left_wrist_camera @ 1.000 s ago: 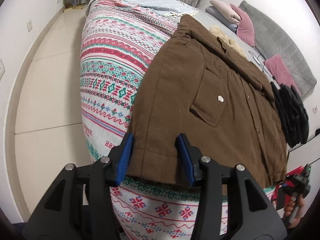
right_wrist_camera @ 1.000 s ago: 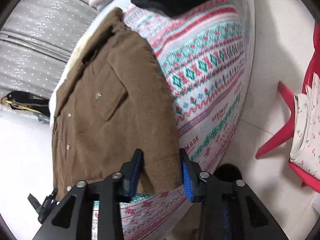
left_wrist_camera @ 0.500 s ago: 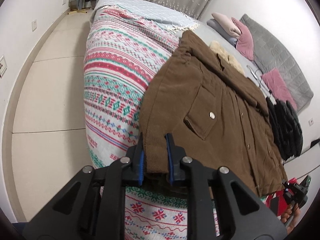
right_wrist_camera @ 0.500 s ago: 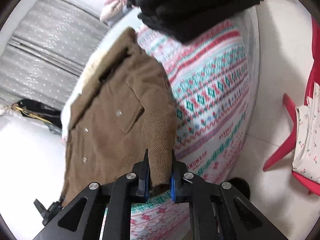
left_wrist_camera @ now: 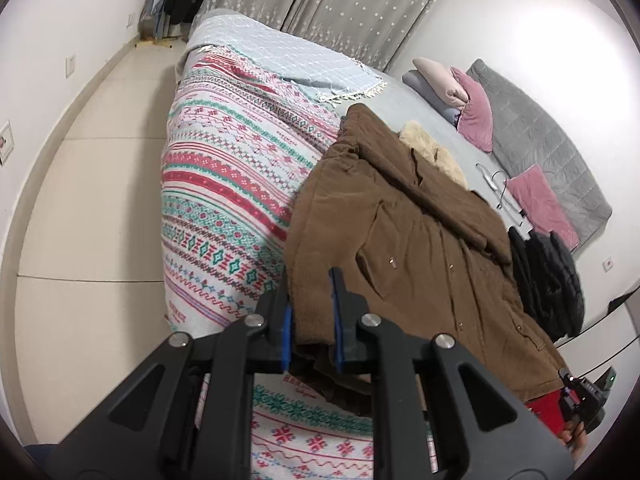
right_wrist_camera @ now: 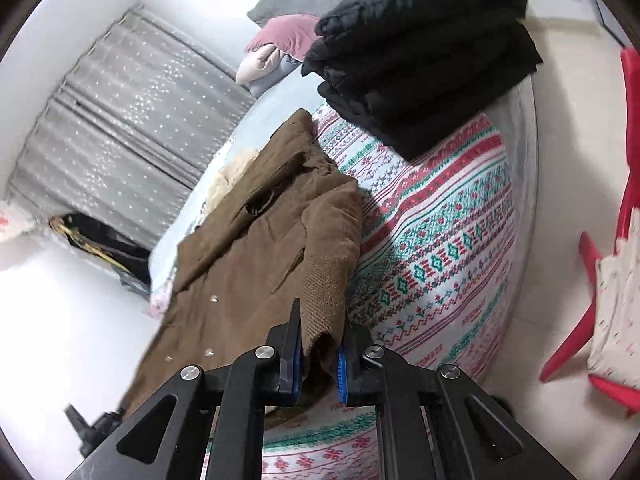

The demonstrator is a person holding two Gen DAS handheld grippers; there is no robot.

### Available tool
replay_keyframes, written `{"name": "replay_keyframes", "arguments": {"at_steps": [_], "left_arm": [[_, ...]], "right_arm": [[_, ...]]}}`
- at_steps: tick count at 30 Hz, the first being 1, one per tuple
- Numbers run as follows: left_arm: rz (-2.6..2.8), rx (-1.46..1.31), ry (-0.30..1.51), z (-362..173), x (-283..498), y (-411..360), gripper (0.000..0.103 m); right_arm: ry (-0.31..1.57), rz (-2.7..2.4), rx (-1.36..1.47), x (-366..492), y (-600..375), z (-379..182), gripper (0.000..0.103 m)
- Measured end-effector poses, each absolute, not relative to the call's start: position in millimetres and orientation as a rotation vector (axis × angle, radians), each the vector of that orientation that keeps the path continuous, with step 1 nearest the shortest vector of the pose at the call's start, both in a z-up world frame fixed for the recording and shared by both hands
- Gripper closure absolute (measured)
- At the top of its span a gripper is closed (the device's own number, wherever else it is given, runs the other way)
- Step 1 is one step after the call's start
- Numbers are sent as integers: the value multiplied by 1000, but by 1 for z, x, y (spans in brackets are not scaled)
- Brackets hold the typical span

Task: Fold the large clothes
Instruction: 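Hold the coat side edge with both tools and lift it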

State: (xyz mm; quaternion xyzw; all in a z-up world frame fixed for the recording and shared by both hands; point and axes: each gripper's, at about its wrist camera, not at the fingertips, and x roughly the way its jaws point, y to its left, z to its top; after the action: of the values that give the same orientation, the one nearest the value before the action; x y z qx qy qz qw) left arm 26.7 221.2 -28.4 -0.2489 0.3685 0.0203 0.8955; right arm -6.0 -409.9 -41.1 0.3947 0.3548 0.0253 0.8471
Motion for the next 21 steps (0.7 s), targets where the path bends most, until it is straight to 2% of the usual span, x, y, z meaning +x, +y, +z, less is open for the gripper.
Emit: {"name": "replay_keyframes", "arguments": {"at_steps": [13, 18, 21], "left_arm": [[100, -415, 741, -14, 28, 209, 86], [120, -376, 800, -35, 37, 198, 86], [123, -319, 779, -32, 36, 190, 85]], "right_arm": [[639, 18, 728, -5, -396, -3, 91], [734, 0, 802, 10, -402, -35, 91], [710, 7, 802, 9, -405, -31, 91]]}}
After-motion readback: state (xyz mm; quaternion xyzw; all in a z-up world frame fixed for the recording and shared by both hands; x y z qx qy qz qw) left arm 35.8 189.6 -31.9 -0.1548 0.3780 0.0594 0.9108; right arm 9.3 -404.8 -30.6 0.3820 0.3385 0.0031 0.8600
